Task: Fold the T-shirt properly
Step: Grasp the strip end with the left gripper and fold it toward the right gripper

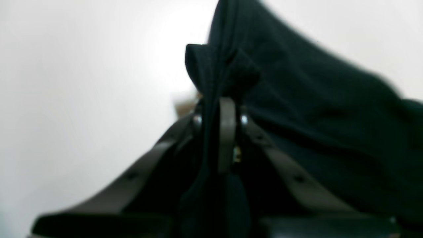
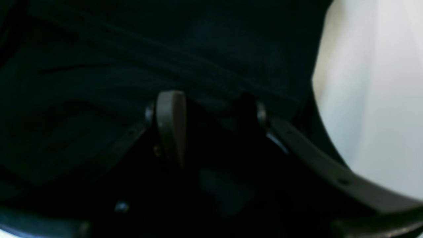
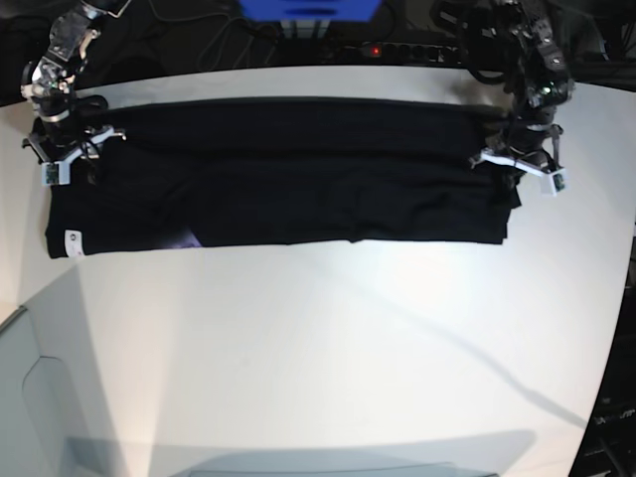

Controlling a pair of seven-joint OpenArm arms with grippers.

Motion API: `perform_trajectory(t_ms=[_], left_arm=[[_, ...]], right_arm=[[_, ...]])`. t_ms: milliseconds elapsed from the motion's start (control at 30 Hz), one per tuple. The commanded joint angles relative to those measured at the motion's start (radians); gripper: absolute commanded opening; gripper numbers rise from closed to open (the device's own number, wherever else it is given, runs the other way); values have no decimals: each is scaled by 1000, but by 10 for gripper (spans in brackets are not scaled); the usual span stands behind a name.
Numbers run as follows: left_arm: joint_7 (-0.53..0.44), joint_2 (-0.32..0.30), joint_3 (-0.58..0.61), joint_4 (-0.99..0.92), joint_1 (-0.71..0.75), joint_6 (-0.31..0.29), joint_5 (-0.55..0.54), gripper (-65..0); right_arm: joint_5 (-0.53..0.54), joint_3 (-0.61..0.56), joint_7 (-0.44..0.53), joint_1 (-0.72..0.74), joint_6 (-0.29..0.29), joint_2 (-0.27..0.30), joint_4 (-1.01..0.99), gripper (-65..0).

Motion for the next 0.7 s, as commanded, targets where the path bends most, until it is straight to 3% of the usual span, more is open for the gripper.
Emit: perform_trajectory(t_ms=[0, 133, 333, 500, 667], left_arm=[[-26, -7, -7, 38, 7, -2, -5, -650], [-26, -3, -2, 85, 28, 0, -5, -650], [-26, 66, 54, 124, 23, 1, -5, -650], [-26, 91, 268, 177, 30, 1, 29, -650], [-37, 143, 476, 186, 23, 3, 185, -650]], right_arm=[[0, 4, 6, 1, 11, 13, 11, -377], [0, 4, 6, 1, 11, 12, 11, -377], [0, 4, 6, 0, 11, 10, 11, -377], [0, 4, 6, 3, 11, -4, 12, -377], [0, 4, 6, 3, 11, -7, 12, -377]])
